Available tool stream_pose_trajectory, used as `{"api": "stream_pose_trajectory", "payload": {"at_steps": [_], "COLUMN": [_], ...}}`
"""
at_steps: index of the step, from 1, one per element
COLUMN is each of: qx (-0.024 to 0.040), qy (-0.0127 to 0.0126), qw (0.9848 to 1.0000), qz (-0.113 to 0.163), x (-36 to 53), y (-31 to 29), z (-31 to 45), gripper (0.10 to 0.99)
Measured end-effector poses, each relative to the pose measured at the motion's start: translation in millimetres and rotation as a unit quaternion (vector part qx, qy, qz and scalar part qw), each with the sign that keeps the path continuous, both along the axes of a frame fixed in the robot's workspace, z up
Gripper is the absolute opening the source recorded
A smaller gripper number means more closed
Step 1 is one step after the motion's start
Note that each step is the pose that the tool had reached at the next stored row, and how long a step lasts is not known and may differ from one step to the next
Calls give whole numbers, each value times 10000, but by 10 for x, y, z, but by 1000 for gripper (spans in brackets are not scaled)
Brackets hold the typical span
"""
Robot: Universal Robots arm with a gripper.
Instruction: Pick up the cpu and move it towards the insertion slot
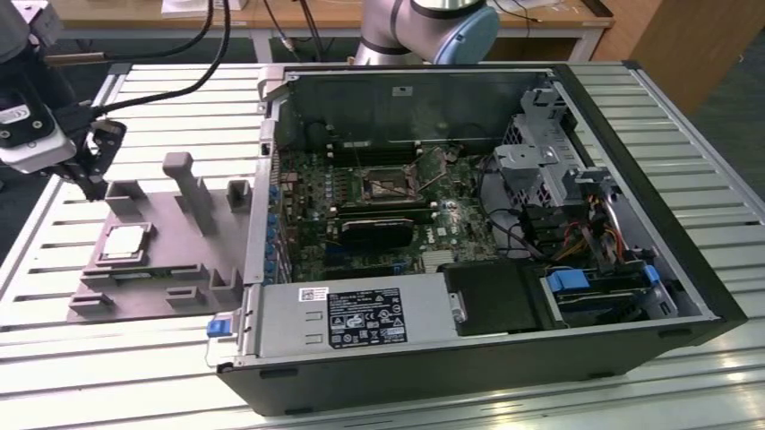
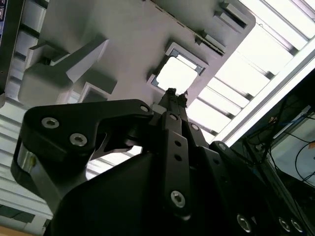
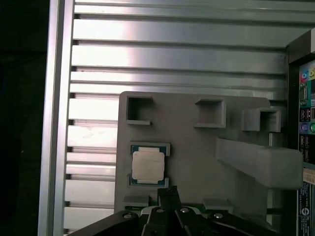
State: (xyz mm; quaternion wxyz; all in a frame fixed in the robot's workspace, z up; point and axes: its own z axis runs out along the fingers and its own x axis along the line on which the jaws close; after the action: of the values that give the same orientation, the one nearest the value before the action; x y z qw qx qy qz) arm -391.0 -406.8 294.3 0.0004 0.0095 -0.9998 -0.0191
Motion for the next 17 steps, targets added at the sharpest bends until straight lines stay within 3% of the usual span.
{"api": "stream_pose_trajectory", "payload": {"at_steps": [13,17], "qx": [0,0], "qy": [-8,-34], "qw": [10000,10000], "qz": [0,0], "x": [-48,-73], "y": [-65,-69], "z": [-236,-298], "gripper": [102,102]}}
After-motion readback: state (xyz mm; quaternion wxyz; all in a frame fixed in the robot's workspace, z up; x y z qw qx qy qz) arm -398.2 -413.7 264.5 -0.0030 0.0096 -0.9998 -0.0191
